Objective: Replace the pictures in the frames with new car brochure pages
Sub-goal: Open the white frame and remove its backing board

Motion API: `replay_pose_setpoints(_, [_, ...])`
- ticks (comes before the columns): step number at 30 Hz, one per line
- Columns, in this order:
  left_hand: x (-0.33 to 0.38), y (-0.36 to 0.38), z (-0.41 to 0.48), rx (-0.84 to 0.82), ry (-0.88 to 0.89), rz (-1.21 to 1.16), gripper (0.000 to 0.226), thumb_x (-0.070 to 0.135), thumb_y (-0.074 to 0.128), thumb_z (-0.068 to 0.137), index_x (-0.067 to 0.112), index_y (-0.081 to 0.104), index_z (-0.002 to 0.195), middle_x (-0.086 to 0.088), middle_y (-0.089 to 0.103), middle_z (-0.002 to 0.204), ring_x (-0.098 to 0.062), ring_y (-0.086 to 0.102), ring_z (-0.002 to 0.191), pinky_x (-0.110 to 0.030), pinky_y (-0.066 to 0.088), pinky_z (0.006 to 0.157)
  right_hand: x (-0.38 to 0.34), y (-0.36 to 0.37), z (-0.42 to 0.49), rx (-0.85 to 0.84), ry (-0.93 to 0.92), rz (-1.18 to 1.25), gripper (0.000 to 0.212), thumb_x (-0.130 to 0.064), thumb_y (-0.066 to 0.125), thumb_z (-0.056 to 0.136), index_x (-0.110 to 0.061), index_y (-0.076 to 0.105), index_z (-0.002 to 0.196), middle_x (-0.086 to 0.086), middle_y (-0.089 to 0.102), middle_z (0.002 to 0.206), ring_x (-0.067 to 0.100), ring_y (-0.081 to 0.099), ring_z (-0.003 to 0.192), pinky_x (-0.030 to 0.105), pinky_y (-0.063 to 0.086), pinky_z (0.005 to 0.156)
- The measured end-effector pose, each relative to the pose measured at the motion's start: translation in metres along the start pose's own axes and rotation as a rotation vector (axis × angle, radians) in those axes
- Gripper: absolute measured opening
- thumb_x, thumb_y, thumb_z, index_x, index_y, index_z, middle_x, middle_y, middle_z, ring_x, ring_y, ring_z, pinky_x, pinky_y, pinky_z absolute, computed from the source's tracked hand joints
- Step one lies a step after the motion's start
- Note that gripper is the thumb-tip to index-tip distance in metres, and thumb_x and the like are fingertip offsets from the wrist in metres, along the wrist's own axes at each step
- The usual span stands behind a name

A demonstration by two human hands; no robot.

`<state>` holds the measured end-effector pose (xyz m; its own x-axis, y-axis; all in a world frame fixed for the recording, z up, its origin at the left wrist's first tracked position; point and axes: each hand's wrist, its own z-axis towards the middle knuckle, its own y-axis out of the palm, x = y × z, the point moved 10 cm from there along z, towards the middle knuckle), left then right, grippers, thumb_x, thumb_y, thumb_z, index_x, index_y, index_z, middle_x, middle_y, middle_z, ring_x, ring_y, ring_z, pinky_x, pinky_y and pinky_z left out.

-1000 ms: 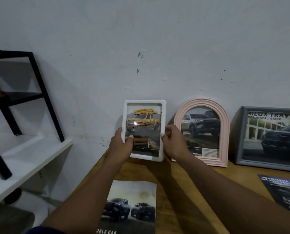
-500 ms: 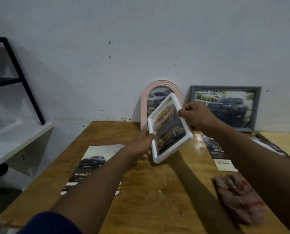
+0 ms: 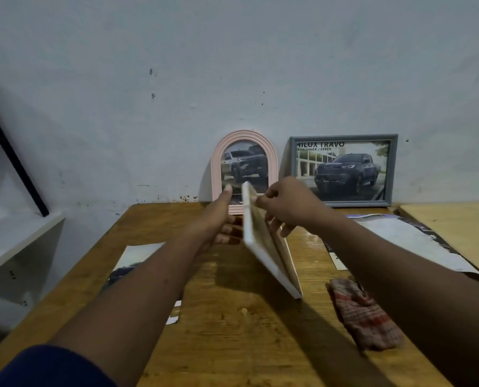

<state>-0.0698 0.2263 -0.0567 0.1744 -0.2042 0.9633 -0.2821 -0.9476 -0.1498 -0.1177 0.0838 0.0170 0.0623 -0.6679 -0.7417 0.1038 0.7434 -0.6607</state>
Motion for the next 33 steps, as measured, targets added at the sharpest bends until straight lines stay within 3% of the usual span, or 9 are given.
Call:
replay_pose_setpoints(3, [-0.007,-0.014,0.002,0.017,-0.006,0.083,0.054,0.066,0.029,0.1,0.025,0.064,0.102,-0.016,0.072,0.105,-0.033,0.068,0.102,-0.049,0.05,0.102,0.015,0.01,0.007,0.035,0.0,-0.073,0.024,-0.033,0.06,0.097,-0.011,0.068,0.09,0.009,0.071,0.078,0.021,0.071,0.063,0.027,0.054,0.048])
replay_pose_setpoints(7, [-0.04,-0.022,0.009,0.019,-0.059,0.214,0.067,0.076,0.026,0.095,0.03,0.07,0.116,-0.003,0.076,0.11,-0.026,0.07,0.105,-0.049,0.048,0.105,0.07,0.007,0.019,0.181,0.087,-0.163,0.014,-0.027,0.058,0.096,-0.015,0.063,0.09,0.006,0.068,0.091,0.017,0.063,0.077,0.041,0.058,0.074])
replay_pose_setpoints(10, [-0.054,-0.025,0.006,0.068,-0.082,0.333,0.067,0.072,0.025,0.097,0.024,0.063,0.123,-0.002,0.07,0.115,-0.019,0.067,0.104,-0.036,0.052,0.092,0.109,0.014,0.02,0.185,0.16,-0.19,0.021,-0.025,0.056,0.096,-0.019,0.058,0.116,0.006,0.065,0.115,0.018,0.059,0.097,0.041,0.054,0.086])
replay_pose_setpoints(12, [-0.054,-0.023,0.001,0.108,-0.041,0.418,0.056,0.063,0.029,0.102,0.022,0.06,0.124,0.002,0.068,0.108,-0.013,0.063,0.091,-0.027,0.049,0.075,0.119,0.024,0.02,0.145,0.152,-0.218,0.033,-0.027,0.055,0.097,-0.018,0.052,0.129,0.005,0.061,0.126,0.02,0.057,0.105,0.038,0.052,0.089])
replay_pose_setpoints(16, [-0.051,-0.025,0.003,0.238,0.1,0.803,0.063,0.066,0.028,0.1,0.02,0.059,0.13,-0.003,0.065,0.126,-0.025,0.062,0.112,-0.042,0.052,0.092,0.116,0.045,0.023,0.098,0.064,-0.318,0.041,-0.035,0.051,0.097,-0.021,0.046,0.135,0.006,0.06,0.13,0.026,0.056,0.116,0.042,0.05,0.094])
replay_pose_setpoints(21, [-0.038,-0.018,0.001,0.449,0.284,1.155,0.069,0.068,0.02,0.098,0.021,0.069,0.11,-0.002,0.069,0.102,-0.021,0.063,0.093,-0.041,0.055,0.08,0.11,0.057,0.029,0.116,0.023,-0.517,0.047,-0.039,0.049,0.096,-0.019,0.042,0.137,0.01,0.058,0.13,0.028,0.053,0.115,0.042,0.049,0.09])
replay_pose_setpoints(24, [-0.043,-0.013,0.009,0.425,0.365,1.068,0.066,0.064,0.021,0.101,0.022,0.06,0.133,-0.004,0.062,0.131,-0.024,0.055,0.119,-0.043,0.048,0.097,0.112,0.061,0.034,0.118,0.029,-0.539,0.052,-0.041,0.048,0.096,-0.016,0.038,0.141,0.012,0.053,0.135,0.03,0.049,0.121,0.042,0.046,0.094])
replay_pose_setpoints(27, [-0.065,0.001,0.023,0.197,0.317,0.856,0.072,0.066,0.021,0.099,0.026,0.026,0.158,-0.001,0.028,0.164,-0.022,0.024,0.151,-0.044,0.025,0.119,0.111,0.063,0.04,0.121,0.02,-0.568,0.053,-0.044,0.046,0.095,-0.017,0.038,0.14,0.013,0.053,0.136,0.032,0.047,0.121,0.044,0.042,0.097])
replay_pose_setpoints(33, [-0.076,0.003,0.03,0.127,0.225,0.735,0.083,0.077,0.012,0.088,0.039,-0.001,0.16,0.002,0.011,0.169,-0.025,0.013,0.155,-0.05,0.02,0.121,0.125,0.058,0.061,0.176,0.211,-0.413,0.062,-0.056,0.052,0.082,-0.021,0.042,0.132,0.014,0.048,0.135,0.034,0.041,0.127,0.053,0.027,0.104])
